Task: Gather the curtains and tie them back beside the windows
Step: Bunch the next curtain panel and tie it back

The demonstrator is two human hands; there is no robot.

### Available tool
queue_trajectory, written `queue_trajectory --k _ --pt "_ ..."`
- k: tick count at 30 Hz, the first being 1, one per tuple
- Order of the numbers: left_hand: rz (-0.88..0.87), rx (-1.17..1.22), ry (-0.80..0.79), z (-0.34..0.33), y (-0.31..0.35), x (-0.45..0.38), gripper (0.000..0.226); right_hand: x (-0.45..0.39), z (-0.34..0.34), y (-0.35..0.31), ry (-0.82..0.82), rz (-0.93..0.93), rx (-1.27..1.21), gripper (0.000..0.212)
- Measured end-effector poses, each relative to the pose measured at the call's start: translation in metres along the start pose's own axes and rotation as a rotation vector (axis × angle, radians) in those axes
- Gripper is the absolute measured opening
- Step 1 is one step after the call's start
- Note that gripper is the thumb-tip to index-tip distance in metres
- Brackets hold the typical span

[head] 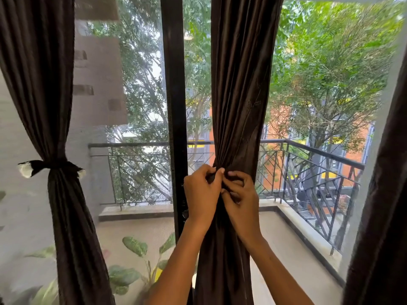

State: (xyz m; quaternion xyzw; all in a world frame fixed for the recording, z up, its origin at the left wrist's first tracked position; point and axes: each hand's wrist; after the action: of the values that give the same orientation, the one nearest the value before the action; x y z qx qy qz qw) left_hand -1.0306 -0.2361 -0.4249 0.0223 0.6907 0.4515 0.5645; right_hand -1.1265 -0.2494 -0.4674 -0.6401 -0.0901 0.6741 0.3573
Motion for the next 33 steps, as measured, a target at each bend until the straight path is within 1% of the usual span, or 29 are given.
queue_trajectory --k 4,7,8,10,11,14,16,19,24,26,29,31,33 --pt "-0.005 -0.061 -0.008 0.0 -0.002 -0.003 0.017 -0.006 0.008 0.004 0.011 -0.094 -0.049 0.025" --pt "-0.021 -0.051 -0.025 -0.001 0.001 0.0 0.017 -0.011 0.009 0.001 -0.007 -0.229 -0.217 0.041" --pt "-0.025 -0.044 -0.027 -0.001 0.001 0.001 0.017 -0.011 0.009 0.001 -0.005 -0.231 -0.233 0.046" --pt "-0.025 -0.028 -0.039 -0.003 0.001 0.002 0.018 -0.006 0.009 0.001 0.008 -0.173 -0.185 0.055" --pt "-0.024 -0.019 -0.051 -0.004 -0.001 0.003 0.018 -0.004 0.01 0.001 0.029 -0.132 -0.141 0.055" --pt "-0.036 0.002 -0.087 -0.006 -0.007 0.006 0.017 0.002 0.008 0.001 0.108 -0.003 -0.012 0.042" --pt "-0.047 0.002 -0.094 -0.006 -0.009 0.009 0.015 0.004 0.003 0.0 0.108 0.021 0.041 0.042" --pt "-0.039 0.01 -0.104 -0.007 -0.004 0.015 0.012 0.005 -0.001 0.0 0.057 0.053 0.115 0.046" --pt "0.041 0.107 -0.098 -0.006 0.003 0.02 0.016 0.012 -0.003 -0.006 0.004 0.014 0.042 0.045" --pt "0.053 0.111 -0.078 -0.006 0.005 0.018 0.018 0.017 -0.004 -0.008 -0.002 0.023 0.017 0.051" --pt "0.058 0.108 -0.066 -0.005 0.006 0.016 0.016 0.016 0.001 -0.01 -0.027 -0.041 -0.091 0.059" --pt "0.072 0.138 -0.065 -0.004 0.006 0.014 0.02 0.012 0.005 -0.011 -0.04 -0.087 -0.163 0.055" --pt "0.089 0.165 -0.063 -0.002 0.006 0.013 0.023 0.01 0.005 -0.012 -0.034 -0.082 -0.149 0.053"
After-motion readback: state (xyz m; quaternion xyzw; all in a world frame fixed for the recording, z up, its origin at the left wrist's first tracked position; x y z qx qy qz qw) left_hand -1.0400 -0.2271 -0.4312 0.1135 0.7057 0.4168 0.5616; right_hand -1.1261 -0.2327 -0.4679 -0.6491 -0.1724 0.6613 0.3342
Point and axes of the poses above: each hand's wrist, its own x-axis away from the middle knuckle, its own z-axis out of the back of the hand, y = z × x, and after that the axes turned 5 degrees about x, right-handed
